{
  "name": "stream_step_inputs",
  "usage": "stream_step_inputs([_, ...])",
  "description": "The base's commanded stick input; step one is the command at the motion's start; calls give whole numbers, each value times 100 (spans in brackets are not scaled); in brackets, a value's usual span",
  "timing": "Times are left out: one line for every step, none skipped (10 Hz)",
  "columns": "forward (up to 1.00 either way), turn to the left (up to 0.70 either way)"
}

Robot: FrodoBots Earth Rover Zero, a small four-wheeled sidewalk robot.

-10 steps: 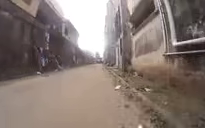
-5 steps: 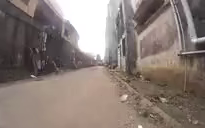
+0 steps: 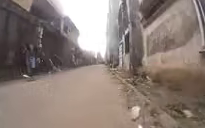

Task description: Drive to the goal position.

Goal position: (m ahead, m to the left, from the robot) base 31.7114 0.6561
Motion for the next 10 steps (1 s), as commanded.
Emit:
stream_step_inputs([100, 0])
stream_step_inputs([100, 0])
stream_step_inputs([100, 0])
stream_step_inputs([100, 0])
stream_step_inputs([100, 0])
stream_step_inputs([100, 0])
stream_step_inputs([100, 0])
stream_step_inputs([100, 0])
stream_step_inputs([100, 0])
stream_step_inputs([100, 0])
